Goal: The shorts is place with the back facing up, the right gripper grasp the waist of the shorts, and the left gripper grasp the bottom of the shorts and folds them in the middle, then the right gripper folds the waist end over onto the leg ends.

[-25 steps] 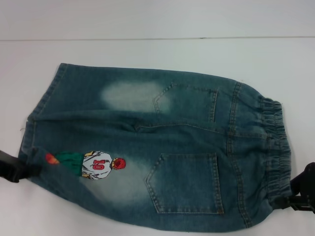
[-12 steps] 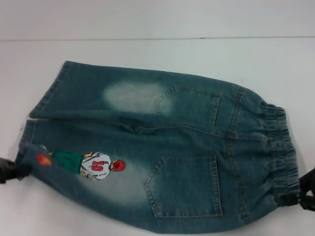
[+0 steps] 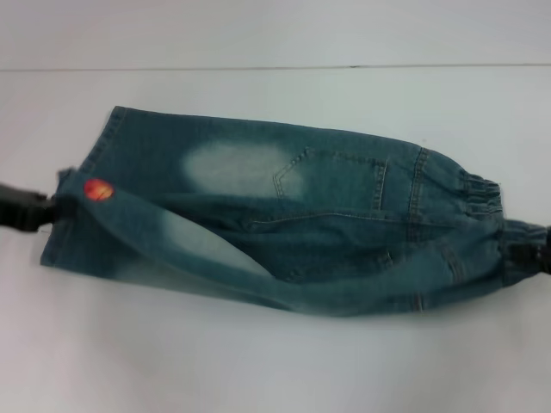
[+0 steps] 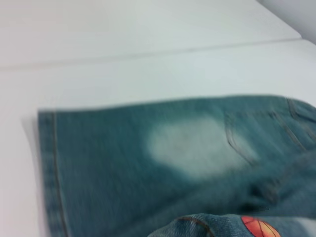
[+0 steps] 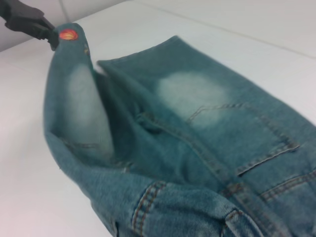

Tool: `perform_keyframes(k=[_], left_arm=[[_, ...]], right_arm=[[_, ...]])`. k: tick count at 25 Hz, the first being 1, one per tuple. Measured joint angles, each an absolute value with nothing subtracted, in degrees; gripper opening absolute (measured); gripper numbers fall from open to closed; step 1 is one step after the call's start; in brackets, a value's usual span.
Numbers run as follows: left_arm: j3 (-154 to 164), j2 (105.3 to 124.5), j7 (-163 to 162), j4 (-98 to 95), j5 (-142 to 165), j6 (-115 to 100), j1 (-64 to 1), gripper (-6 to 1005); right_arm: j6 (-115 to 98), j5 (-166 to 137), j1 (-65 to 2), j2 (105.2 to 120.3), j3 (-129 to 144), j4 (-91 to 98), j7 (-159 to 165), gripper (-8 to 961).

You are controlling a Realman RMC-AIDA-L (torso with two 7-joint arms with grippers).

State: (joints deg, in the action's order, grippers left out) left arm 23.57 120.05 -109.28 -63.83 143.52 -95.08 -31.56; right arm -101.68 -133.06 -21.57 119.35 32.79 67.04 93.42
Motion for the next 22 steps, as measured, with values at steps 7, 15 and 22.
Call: perform_keyframes(k=[7,15,22], left_arm=[[24.5,120.15,-109.4,-60.8,143.4,-86.5,-34.9,33],[28.4,121.81,-110.7,-60.3,143.7,-75.9,-35.5,32],[30.7,122.79,-111.0,-59.3,143.5,-70.5,-35.9,32]], right_arm=[[-97.4,-130.8,-23.1,119.51,31.6,66.2,95.1,55],[-88.4,-129.7,-25.1,119.36,31.2,62.5,97.6,54],[-82.2,-129.2,-26.5,119.36,31.5,59.4,98.9,54]])
